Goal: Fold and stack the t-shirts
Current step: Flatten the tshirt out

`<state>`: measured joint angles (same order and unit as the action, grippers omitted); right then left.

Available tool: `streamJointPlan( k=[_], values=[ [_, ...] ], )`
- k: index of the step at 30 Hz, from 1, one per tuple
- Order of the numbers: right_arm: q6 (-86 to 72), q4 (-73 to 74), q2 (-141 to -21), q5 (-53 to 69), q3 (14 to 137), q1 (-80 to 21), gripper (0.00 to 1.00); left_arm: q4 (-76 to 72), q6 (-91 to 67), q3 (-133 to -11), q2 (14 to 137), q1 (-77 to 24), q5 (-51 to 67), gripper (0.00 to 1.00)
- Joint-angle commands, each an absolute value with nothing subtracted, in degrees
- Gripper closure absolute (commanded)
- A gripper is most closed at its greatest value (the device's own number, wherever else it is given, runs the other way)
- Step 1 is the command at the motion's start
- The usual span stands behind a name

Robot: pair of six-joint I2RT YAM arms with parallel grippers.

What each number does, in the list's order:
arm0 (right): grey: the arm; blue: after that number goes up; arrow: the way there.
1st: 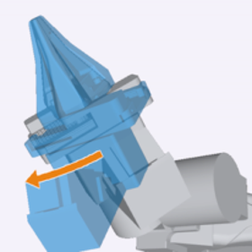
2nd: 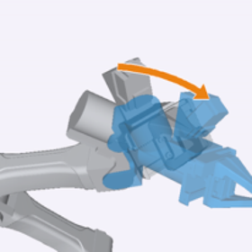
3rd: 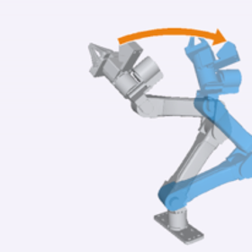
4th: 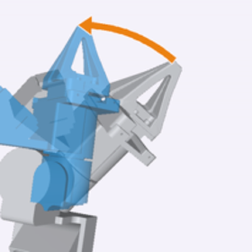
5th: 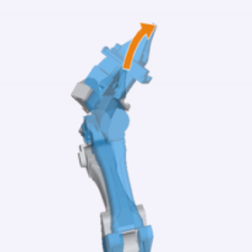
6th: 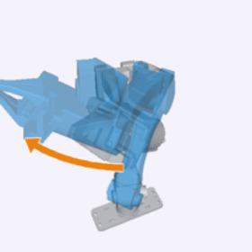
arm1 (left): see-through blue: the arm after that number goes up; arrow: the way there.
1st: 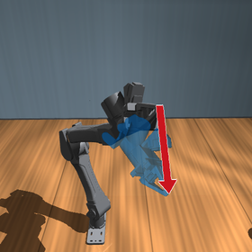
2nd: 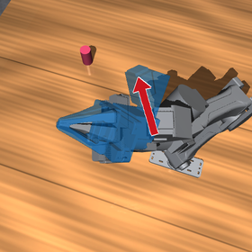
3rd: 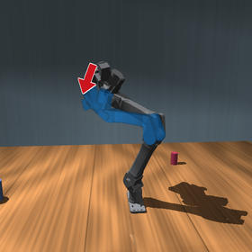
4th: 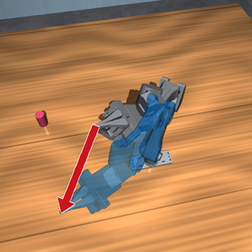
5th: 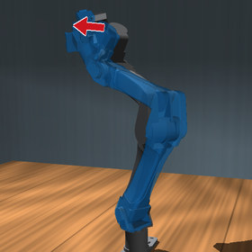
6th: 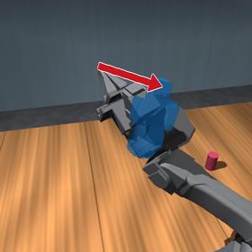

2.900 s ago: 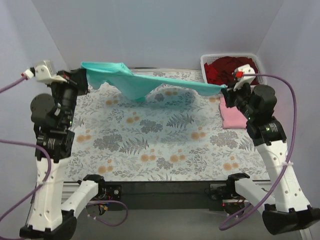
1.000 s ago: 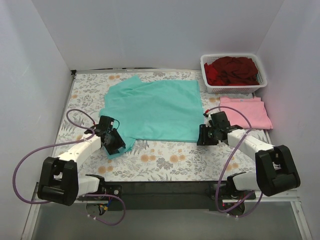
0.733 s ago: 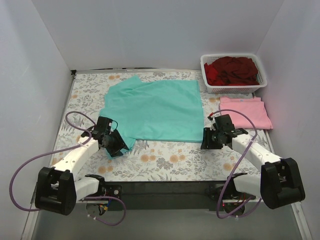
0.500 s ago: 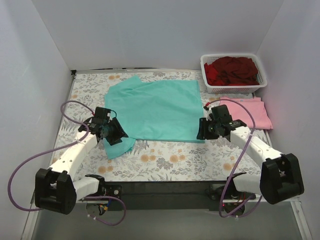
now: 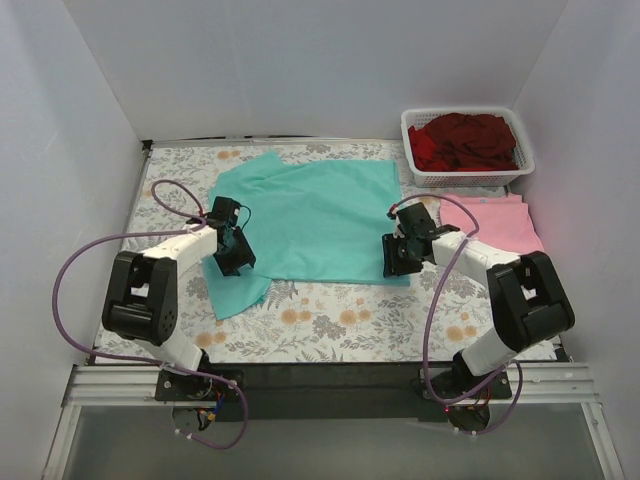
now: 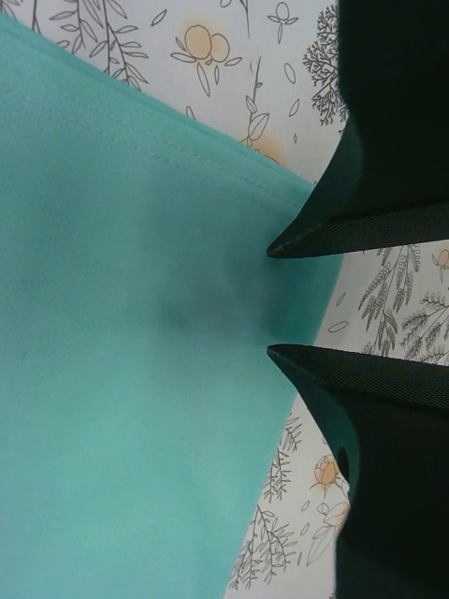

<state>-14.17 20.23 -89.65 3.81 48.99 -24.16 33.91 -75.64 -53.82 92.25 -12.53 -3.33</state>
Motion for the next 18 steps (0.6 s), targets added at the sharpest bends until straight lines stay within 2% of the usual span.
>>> streamJointPlan(
  k=[1,8,12,18],
  values=[
    [-13.71,20.12,-88.33,2.46,46.42,-24.26,0.51,35.77,-76.02,-51.52,89.66,-12.48,-2.29,0.58],
    [-16.87,25.92,-81.4,3.52,35.87,-24.17,0.49,38.58,-82.08,-38.6,77.2,-12.48,9.65,0.58],
    [-19.33,30.05,-72.89,5.62,30.86,-24.17,0.48,41.21,-85.86,-33.41,69.38,-13.18,17.57,0.58],
    [-22.06,31.12,-64.52,11.34,34.27,-25.14,0.46,44.91,-88.15,-32.08,60.56,-14.24,20.48,0.57]
  ],
)
